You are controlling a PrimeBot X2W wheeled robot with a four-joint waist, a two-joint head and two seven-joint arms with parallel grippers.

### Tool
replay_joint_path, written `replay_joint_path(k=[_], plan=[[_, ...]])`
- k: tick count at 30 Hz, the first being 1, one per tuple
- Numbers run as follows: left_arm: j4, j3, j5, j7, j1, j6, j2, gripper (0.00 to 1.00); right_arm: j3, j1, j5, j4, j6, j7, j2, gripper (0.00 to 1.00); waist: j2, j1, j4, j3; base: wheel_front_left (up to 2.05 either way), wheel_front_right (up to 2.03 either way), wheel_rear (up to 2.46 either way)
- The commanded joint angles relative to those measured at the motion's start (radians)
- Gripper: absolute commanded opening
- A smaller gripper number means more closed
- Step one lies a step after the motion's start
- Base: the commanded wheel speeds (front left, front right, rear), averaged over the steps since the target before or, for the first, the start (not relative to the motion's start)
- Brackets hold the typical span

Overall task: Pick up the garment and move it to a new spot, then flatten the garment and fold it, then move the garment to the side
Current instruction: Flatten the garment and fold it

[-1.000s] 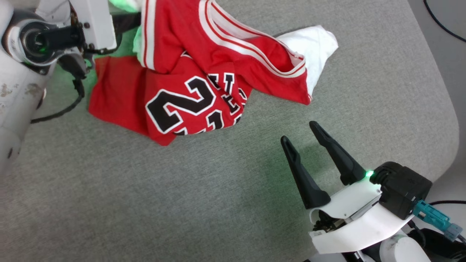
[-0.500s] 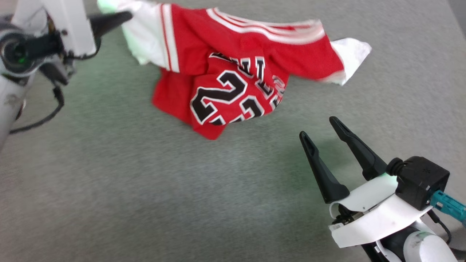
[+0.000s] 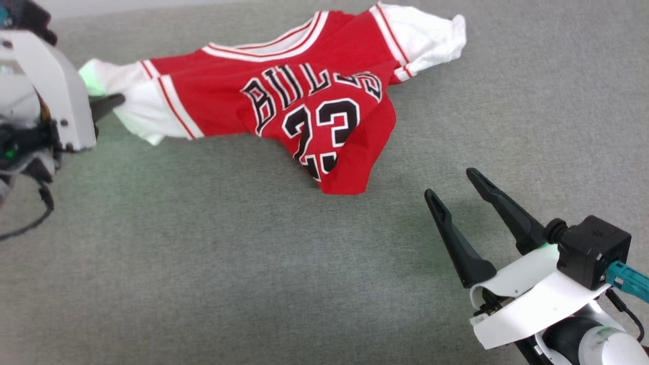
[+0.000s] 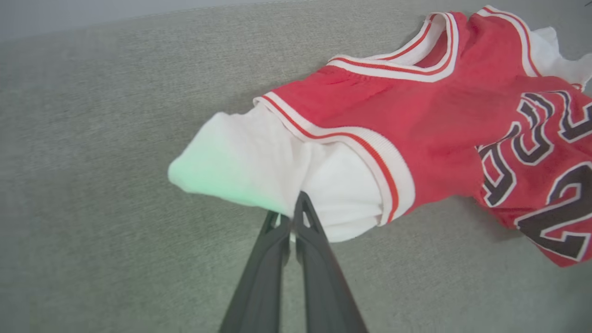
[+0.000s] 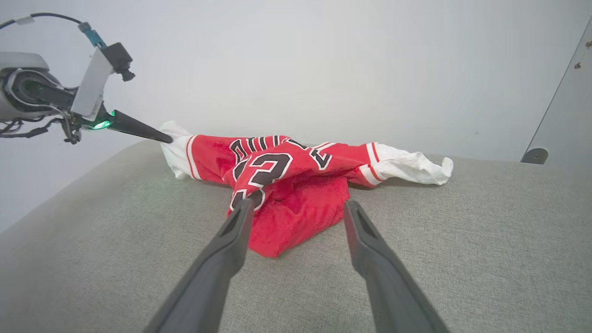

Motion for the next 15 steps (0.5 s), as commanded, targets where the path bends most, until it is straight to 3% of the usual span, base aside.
replay_joint_path(k=[1,9,10,11,12,13,15], plan=[[0.007,-0.011,0.012,-0.018,0.021,0.0,0.005,0.0,-0.006,0.006,-0.001,-0.006,-0.001,0.004,-0.003,1.0,-0.0001,0.0,0.015,-0.014,0.0,0.0,0.0],[0.046,-0.053,0.027,-0.125,0.053,0.0,-0.003,0.0,-0.023,0.027,-0.022,-0.022,-0.001,0.024,0.0,1.0,-0.0001,0.0,-0.009,0.008,0.0,0.0,0.0],[0.053,-0.058,0.026,-0.134,0.056,0.0,-0.005,0.15,-0.024,0.028,-0.022,-0.025,-0.001,0.023,-0.001,1.0,-0.0001,0.0,-0.01,0.008,0.0,0.0,0.0],[0.058,-0.063,0.027,-0.144,0.057,0.0,-0.007,0.46,-0.026,0.03,-0.022,-0.026,-0.001,0.024,-0.002,1.0,-0.0001,0.0,-0.01,0.009,0.0,0.0,0.0],[0.063,-0.067,0.027,-0.154,0.058,0.0,-0.01,0.94,-0.028,0.031,-0.022,-0.024,-0.001,0.027,-0.003,1.0,-0.0001,0.0,-0.009,0.007,0.0,0.0,0.0],[0.067,-0.072,0.025,-0.163,0.061,0.0,-0.013,1.0,-0.031,0.032,-0.022,-0.023,-0.001,0.03,-0.005,1.0,-0.0001,0.0,-0.007,0.004,0.0,0.0,0.0],[0.067,-0.08,0.025,-0.189,0.065,0.0,-0.017,1.0,-0.035,0.03,-0.022,-0.017,-0.001,0.037,-0.013,1.0,-0.0001,0.0,-0.001,-0.004,0.0,0.0,0.0]])
